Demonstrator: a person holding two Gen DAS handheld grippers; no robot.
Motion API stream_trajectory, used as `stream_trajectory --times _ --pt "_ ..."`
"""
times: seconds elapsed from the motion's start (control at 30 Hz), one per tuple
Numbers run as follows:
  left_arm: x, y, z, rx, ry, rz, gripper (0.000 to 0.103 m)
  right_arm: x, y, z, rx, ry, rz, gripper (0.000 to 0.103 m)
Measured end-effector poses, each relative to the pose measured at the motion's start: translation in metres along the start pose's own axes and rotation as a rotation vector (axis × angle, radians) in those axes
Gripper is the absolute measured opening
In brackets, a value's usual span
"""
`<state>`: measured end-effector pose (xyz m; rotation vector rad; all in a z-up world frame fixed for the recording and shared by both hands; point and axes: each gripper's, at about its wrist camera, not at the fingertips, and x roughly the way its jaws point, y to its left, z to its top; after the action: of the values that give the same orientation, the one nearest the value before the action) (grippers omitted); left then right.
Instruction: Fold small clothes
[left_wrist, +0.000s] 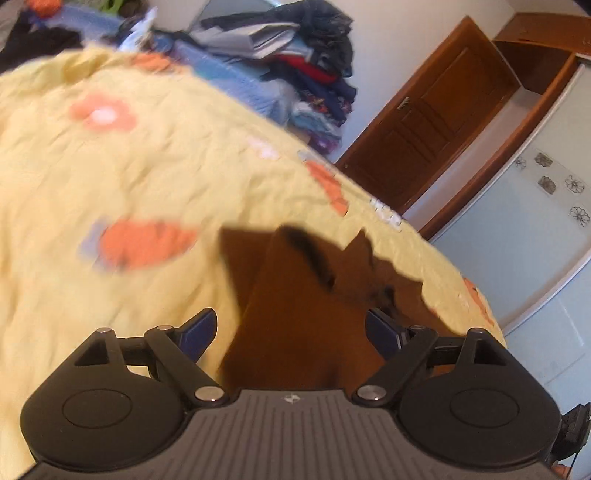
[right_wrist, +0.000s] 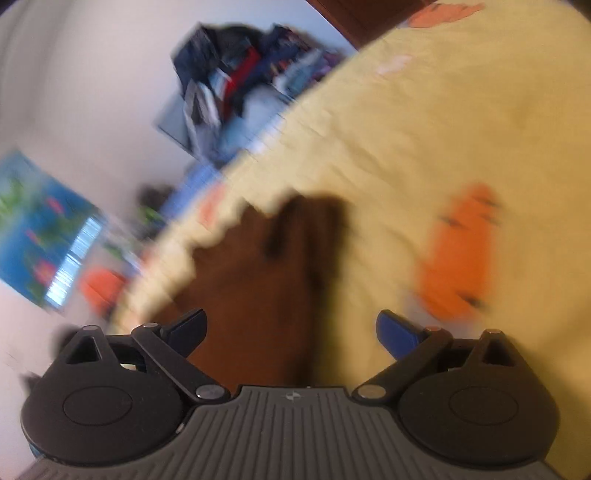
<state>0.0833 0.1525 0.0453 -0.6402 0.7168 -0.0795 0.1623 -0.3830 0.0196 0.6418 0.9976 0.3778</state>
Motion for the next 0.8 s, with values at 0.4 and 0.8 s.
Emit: stream_trajectory --times 0.4,0.8 --pt "0.05 0.002 -0.007 -0.087 0.113 0.011 0.016 0.04 0.038 -0.019 -0.05 0.115 0.049 0.023" --pt "-0.075 -0.008 -0.077 0.129 0.153 -0.062 0.014 -0.056 0.028 -0.07 -0.119 0.145 0.171 0.017"
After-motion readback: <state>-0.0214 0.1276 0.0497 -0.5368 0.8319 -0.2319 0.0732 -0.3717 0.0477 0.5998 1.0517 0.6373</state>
